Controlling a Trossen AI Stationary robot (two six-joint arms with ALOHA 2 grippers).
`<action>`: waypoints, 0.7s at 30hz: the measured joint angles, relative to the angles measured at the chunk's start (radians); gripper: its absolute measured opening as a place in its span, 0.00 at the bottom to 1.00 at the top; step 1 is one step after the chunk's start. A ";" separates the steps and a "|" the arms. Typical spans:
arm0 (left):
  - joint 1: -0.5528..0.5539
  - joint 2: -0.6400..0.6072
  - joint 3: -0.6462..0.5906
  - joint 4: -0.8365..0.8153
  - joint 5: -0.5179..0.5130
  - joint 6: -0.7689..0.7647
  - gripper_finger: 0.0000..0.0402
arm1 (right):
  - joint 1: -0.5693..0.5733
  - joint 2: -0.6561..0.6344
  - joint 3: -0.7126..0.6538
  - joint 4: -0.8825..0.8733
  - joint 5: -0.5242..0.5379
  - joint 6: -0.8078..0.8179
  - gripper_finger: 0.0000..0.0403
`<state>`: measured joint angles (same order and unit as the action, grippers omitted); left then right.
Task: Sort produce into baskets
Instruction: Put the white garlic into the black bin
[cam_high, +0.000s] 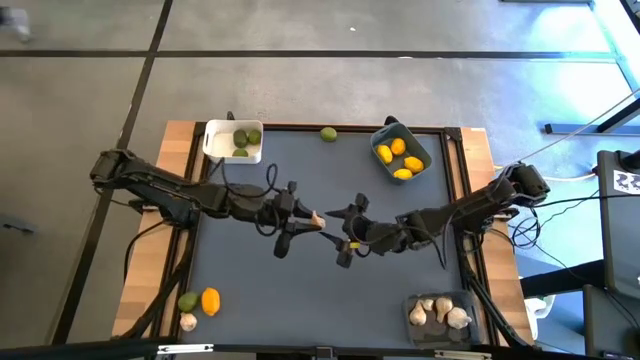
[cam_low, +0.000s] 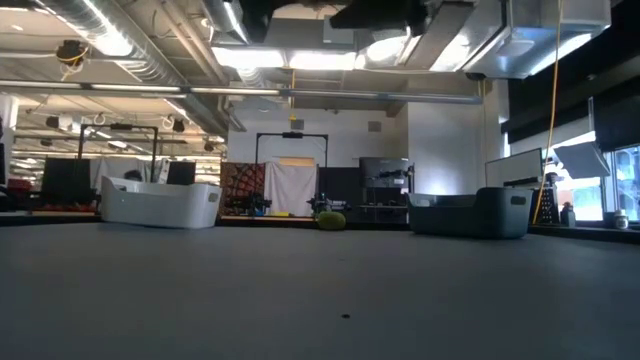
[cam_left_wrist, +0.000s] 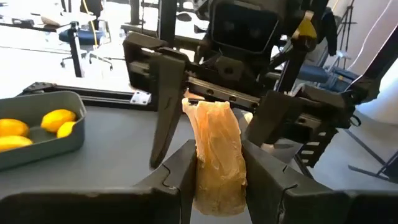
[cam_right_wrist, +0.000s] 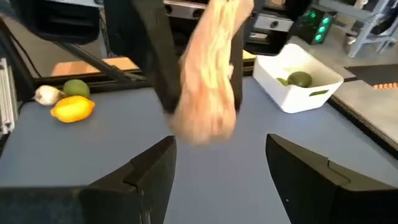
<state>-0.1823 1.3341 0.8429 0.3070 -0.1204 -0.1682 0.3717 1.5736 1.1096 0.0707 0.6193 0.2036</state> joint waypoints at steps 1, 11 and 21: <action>-0.003 0.007 0.000 0.004 0.000 0.001 0.26 | -0.007 0.003 0.000 0.006 -0.011 -0.001 0.61; -0.014 0.046 0.000 0.027 0.002 -0.005 0.25 | -0.012 0.028 -0.001 0.046 -0.051 -0.026 0.61; -0.015 0.046 0.000 0.025 0.003 -0.005 0.25 | -0.013 0.032 0.000 0.063 -0.086 -0.042 0.61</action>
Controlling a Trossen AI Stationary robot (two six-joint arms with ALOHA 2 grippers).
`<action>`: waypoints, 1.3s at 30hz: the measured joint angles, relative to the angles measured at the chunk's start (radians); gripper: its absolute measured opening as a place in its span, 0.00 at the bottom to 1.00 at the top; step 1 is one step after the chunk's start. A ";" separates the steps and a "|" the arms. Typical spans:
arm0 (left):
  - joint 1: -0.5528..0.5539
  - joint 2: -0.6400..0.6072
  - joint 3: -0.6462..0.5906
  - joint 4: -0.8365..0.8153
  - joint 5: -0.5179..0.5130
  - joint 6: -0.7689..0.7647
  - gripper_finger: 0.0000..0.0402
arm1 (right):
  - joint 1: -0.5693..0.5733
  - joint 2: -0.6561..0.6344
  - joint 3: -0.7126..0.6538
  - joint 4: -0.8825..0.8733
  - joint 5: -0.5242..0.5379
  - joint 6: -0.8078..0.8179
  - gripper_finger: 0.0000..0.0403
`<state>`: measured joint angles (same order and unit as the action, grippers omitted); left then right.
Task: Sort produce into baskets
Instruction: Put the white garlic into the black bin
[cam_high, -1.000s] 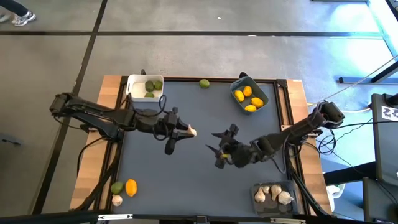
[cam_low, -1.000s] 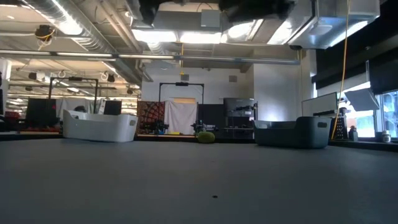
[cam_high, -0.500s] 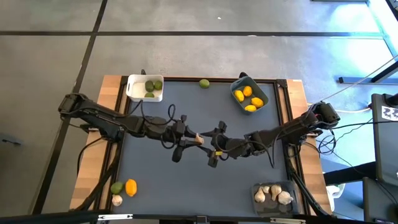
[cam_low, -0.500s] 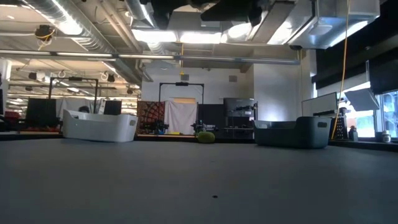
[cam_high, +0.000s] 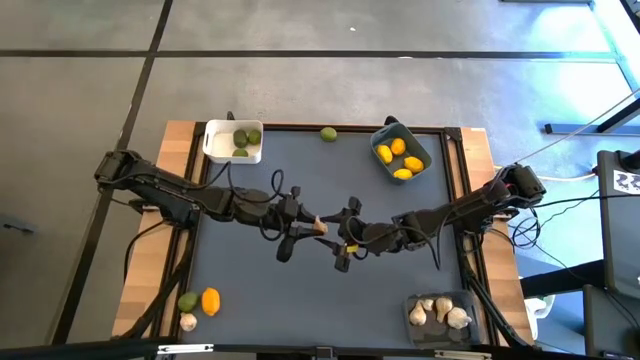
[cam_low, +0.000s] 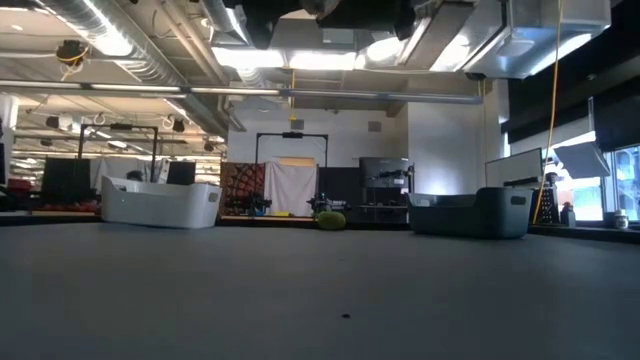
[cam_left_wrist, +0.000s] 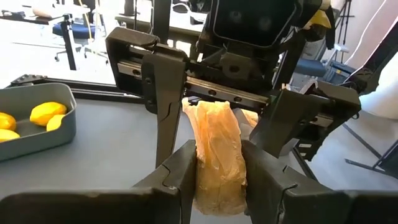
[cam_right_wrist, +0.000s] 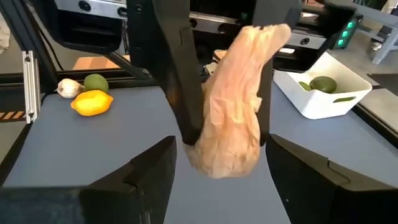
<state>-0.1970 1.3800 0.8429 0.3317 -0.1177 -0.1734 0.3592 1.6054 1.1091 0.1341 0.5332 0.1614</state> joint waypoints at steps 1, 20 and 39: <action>0.000 0.000 0.000 0.000 0.000 0.000 0.25 | 0.000 0.000 0.000 0.003 -0.001 -0.009 0.61; 0.000 -0.001 0.000 -0.002 -0.006 -0.003 0.29 | -0.008 0.000 0.000 0.047 -0.032 -0.092 0.36; -0.019 -0.139 -0.001 -0.313 0.003 -0.010 0.46 | 0.024 -0.048 0.001 -0.145 -0.099 -0.040 0.37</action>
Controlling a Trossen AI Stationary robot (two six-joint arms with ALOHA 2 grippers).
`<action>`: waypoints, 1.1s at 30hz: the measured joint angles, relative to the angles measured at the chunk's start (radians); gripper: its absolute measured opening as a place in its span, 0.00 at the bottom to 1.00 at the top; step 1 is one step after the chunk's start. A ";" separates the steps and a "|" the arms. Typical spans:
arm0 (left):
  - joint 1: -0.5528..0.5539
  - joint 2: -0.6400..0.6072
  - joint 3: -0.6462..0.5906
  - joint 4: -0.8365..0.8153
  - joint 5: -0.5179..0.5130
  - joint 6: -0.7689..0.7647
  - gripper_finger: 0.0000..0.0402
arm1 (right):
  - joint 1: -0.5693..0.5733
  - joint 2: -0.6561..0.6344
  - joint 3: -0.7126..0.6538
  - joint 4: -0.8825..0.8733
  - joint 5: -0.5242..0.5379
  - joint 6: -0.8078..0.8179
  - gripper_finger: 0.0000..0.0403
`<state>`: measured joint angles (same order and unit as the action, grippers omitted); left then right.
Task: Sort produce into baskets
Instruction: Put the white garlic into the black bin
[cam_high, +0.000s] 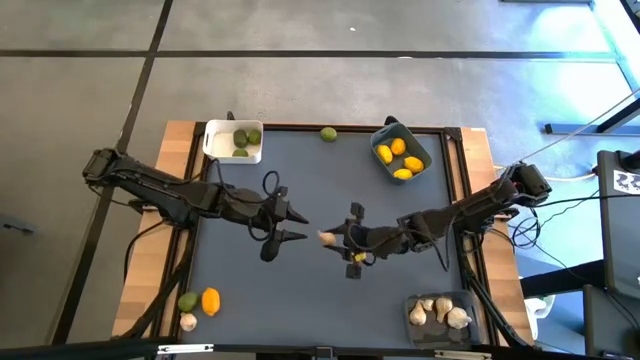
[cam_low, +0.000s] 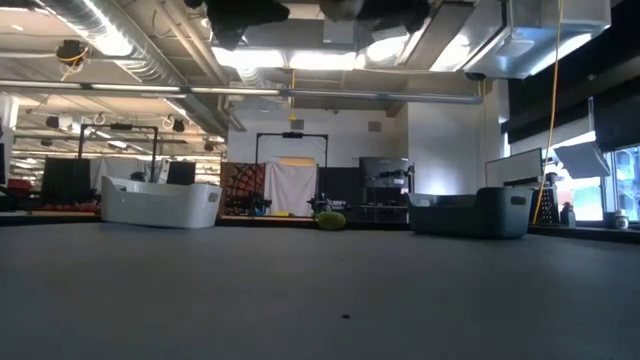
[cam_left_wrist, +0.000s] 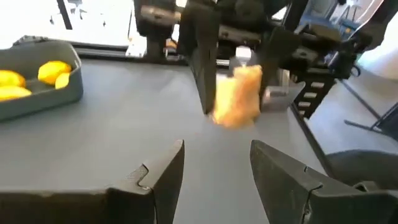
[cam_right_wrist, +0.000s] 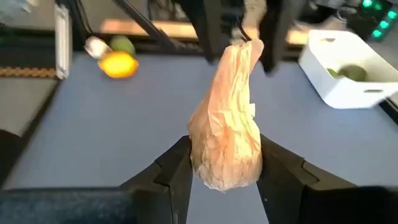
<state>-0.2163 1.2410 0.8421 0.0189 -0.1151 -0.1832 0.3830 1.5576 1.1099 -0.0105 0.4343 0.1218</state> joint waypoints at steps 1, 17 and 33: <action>-0.005 -0.007 0.000 -0.017 0.000 -0.002 0.46 | 0.011 -0.005 0.000 -0.028 0.014 0.011 0.37; -0.019 -0.016 0.000 -0.114 0.001 -0.039 0.45 | 0.269 -0.131 0.000 -0.533 -0.191 0.727 0.38; -0.019 -0.016 0.000 -0.105 0.002 -0.066 0.45 | 0.595 -0.127 0.000 -0.713 -0.216 1.509 0.38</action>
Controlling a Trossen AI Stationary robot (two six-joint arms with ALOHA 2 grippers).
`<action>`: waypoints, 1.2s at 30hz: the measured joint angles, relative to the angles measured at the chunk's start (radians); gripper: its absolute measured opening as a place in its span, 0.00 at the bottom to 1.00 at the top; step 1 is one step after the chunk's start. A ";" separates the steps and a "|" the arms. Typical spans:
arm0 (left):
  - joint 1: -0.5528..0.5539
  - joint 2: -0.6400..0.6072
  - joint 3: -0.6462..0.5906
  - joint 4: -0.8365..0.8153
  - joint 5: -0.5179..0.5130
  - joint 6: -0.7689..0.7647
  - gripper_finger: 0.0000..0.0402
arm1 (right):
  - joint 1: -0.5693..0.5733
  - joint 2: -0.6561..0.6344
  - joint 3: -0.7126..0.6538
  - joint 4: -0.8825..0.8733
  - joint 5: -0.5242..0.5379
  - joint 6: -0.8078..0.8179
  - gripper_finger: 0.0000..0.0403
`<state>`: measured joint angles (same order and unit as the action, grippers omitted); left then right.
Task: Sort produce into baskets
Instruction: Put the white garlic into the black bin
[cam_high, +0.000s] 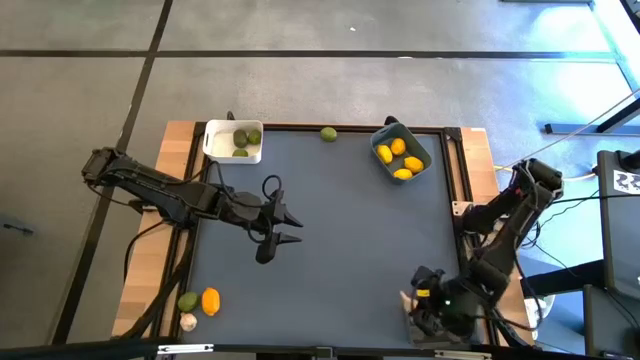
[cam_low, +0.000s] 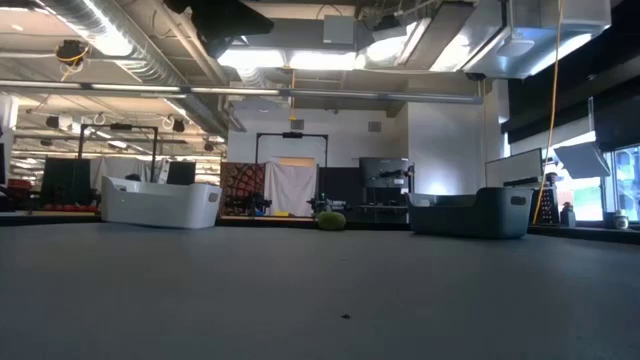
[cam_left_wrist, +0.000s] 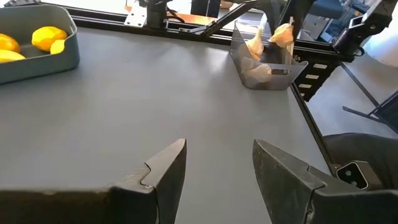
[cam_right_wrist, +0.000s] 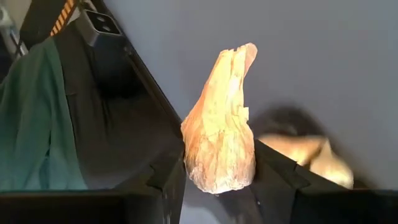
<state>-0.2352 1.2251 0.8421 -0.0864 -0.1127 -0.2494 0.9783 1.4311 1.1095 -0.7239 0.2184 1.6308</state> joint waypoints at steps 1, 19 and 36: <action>0.000 0.000 0.000 0.000 0.000 -0.005 0.45 | 0.020 0.000 0.000 -0.009 0.001 0.049 0.38; 0.000 0.000 0.000 -0.008 0.000 -0.005 0.45 | 0.174 0.137 0.000 -0.174 -0.036 0.384 0.38; 0.000 0.000 0.000 -0.008 0.000 -0.003 0.45 | 0.164 0.179 0.000 -0.222 -0.080 0.407 0.38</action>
<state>-0.2352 1.2255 0.8425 -0.0944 -0.1123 -0.2520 1.1427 1.6100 1.1091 -0.9459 0.1387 2.0380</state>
